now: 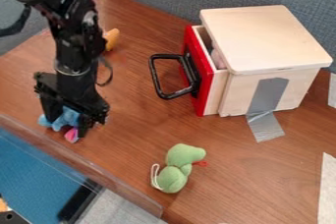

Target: Move the blue bunny on the top of the drawer

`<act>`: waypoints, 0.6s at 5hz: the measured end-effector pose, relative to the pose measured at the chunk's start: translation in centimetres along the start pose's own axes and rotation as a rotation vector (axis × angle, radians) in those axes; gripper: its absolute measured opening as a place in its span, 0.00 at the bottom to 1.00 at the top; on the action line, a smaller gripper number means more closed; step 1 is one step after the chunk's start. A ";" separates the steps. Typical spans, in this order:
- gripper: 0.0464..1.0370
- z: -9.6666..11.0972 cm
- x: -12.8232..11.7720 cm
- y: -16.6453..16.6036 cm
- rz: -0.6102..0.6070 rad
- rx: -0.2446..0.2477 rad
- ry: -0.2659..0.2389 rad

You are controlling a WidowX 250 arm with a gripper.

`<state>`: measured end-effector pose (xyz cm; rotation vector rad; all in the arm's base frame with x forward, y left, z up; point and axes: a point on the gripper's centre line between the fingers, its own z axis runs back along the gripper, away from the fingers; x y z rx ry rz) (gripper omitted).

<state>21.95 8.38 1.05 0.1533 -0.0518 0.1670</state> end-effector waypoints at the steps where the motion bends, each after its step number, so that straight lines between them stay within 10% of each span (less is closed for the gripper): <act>1: 0.31 0.3 0.4 -0.7 -0.024 0.007 -0.003; 3: 0.05 3.8 2.2 -2.9 -0.025 -0.029 -0.081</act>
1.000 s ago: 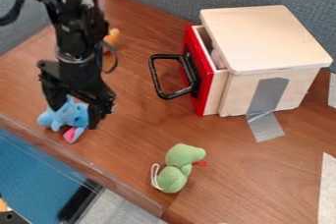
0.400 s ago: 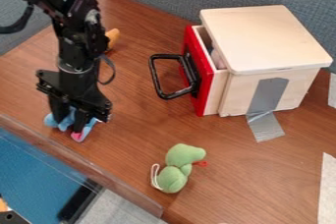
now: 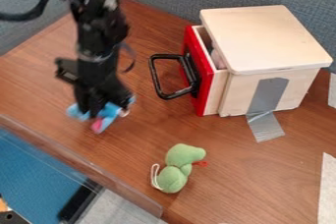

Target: Move the blue bunny on the top of the drawer

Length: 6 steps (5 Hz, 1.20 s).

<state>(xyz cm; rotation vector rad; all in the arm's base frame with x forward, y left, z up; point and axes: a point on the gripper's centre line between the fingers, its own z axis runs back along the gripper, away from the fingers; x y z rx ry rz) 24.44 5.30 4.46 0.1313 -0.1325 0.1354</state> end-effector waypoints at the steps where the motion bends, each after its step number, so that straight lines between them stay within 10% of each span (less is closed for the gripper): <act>1: 0.05 3.4 2.6 -2.8 -0.005 -0.054 -0.070; 4: 0.04 8.6 13.4 -11.1 -0.122 -0.159 -0.206; 6: 0.08 7.3 14.1 -13.4 -0.191 -0.157 -0.173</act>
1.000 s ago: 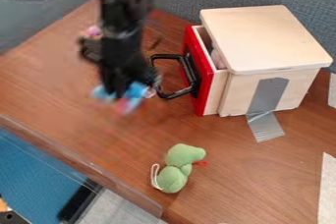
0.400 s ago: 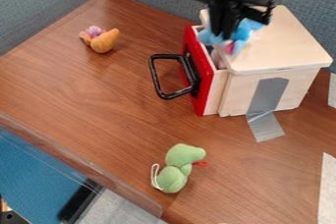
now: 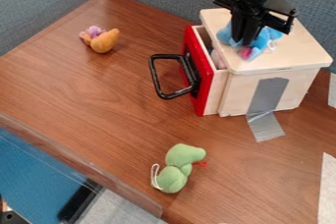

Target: Move the blue bunny on the top of the drawer

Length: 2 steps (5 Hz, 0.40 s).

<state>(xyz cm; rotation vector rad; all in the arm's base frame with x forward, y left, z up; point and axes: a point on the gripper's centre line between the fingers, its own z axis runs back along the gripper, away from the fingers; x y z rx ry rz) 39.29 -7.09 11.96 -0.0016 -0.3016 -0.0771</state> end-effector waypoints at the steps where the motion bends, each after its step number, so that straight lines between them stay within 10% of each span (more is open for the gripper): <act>1: 0.28 -0.4 -0.2 -0.1 0.021 -0.005 0.019; 2: 0.59 0.9 0.8 -0.1 0.007 0.013 0.002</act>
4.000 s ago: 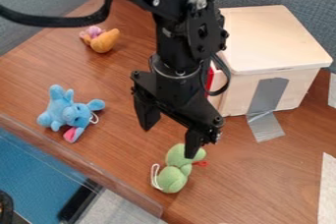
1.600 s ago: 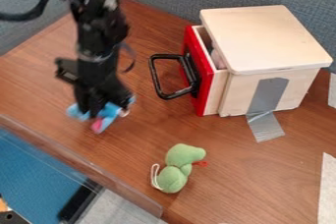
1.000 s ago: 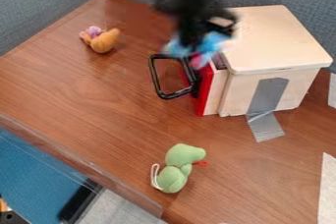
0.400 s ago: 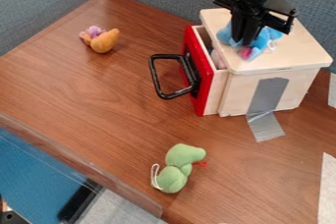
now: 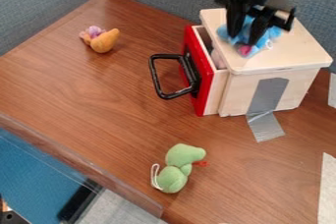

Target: Move the blue bunny on the top of the drawer

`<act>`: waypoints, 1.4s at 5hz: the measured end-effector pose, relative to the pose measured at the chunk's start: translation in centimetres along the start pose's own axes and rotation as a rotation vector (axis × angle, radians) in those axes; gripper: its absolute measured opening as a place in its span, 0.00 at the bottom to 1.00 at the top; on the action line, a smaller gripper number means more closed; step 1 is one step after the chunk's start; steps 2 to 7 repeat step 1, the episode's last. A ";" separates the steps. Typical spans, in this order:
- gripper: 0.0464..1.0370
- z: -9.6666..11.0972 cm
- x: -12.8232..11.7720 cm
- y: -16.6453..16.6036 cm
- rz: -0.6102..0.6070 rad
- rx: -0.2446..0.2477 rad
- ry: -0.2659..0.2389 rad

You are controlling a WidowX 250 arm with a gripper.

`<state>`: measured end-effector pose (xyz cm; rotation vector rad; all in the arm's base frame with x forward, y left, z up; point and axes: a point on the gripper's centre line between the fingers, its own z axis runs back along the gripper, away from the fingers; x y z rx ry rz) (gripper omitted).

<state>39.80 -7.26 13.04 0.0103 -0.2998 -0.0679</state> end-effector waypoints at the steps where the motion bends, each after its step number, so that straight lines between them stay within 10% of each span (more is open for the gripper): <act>1: 0.88 2.2 0.7 -0.5 -0.019 0.007 -0.021; 7: 0.88 2.2 0.7 -0.5 -0.019 0.007 -0.021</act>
